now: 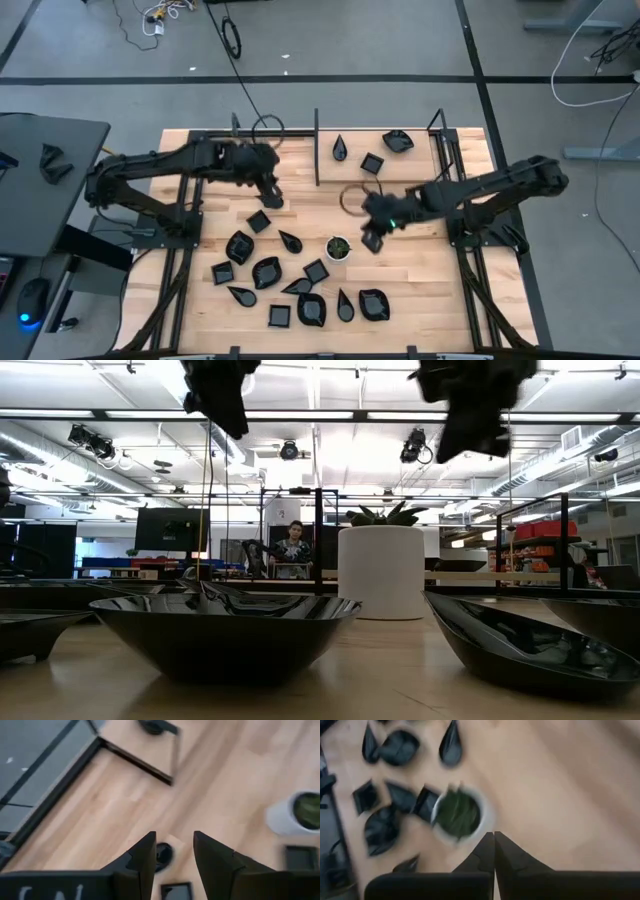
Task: Pick & Place Mini shaped plates
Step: Stack the leaf shaped plate on top of the leaf shaped plate on the shelf
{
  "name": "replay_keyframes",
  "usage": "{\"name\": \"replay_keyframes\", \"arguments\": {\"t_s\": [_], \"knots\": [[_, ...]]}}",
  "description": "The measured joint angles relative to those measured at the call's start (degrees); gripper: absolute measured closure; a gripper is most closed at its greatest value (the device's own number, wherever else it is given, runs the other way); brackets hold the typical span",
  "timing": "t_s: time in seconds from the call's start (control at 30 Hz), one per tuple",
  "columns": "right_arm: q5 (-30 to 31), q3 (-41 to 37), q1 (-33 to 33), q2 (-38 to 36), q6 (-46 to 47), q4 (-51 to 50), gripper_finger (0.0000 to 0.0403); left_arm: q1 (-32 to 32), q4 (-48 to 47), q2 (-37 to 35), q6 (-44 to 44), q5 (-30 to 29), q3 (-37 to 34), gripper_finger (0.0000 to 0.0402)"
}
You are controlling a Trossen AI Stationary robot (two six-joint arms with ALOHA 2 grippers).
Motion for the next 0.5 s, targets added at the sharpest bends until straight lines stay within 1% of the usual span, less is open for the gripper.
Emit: {"name": "replay_keyframes", "arguments": {"t_s": [0.07,0.17,0.3,0.4,0.5], "knots": [[-0.09,0.00,3.61,0.17,7.15,-2.03,0.0398,-3.47,0.00,0.00,-1.55,-0.94,0.00,0.0266],[-1.68,0.01,8.14,0.37,19.62,-5.59,0.0387,-8.99,0.01,0.00,-3.95,-4.23,0.00,0.0266],[-5.90,0.00,12.93,1.47,32.92,-7.32,0.0347,-15.78,0.04,0.00,-7.57,-10.20,0.00,0.0266],[-7.95,0.01,15.41,3.52,39.85,-7.16,0.0306,-20.07,0.00,0.00,-9.80,-13.02,0.00,0.0266],[-11.05,0.00,16.38,7.30,40.96,-7.09,0.0266,-23.47,0.00,0.00,-11.98,-13.72,0.00,0.0266]]}}
